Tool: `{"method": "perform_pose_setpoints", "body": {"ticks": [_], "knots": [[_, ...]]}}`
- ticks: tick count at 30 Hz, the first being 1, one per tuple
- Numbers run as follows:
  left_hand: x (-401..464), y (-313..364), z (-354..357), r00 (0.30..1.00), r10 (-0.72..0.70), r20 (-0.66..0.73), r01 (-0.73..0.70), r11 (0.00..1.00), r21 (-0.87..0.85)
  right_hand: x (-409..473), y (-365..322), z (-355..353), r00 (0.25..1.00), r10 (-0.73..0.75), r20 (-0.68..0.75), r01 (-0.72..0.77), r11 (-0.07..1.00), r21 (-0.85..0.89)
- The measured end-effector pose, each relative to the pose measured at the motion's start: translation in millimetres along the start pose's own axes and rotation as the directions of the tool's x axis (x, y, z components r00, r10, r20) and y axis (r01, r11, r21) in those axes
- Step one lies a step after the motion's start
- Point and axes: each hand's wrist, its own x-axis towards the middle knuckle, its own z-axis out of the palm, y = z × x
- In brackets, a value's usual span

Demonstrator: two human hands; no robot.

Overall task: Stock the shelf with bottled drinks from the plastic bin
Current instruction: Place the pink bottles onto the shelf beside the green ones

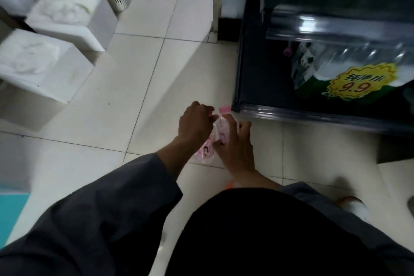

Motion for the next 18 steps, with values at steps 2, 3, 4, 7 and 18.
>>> {"method": "perform_pose_setpoints", "body": {"ticks": [2, 3, 4, 7, 18], "knots": [[0, 6, -22, 0.999, -0.002, -0.045, 0.002, 1.0, 0.001, 9, -19, -12, 0.999, -0.016, -0.031, 0.017, 0.999, 0.027], [-1, 9, -33, 0.998, -0.004, -0.063, 0.005, 1.0, 0.005, 13, -29, -18, 0.999, -0.025, -0.043, 0.026, 0.999, 0.041], [-2, 13, -46, 0.996, -0.004, -0.085, 0.005, 1.0, 0.009, 16, -39, -26, 0.998, -0.036, -0.051, 0.039, 0.998, 0.056], [-3, 25, -81, 0.988, 0.009, -0.151, -0.008, 1.0, 0.009, 29, -63, -49, 0.991, -0.098, -0.091, 0.103, 0.993, 0.057], [-30, 122, -171, 0.929, 0.201, -0.311, -0.197, 0.979, 0.043, 27, -106, -175, 0.932, -0.157, -0.328, 0.199, 0.975, 0.099]]}}
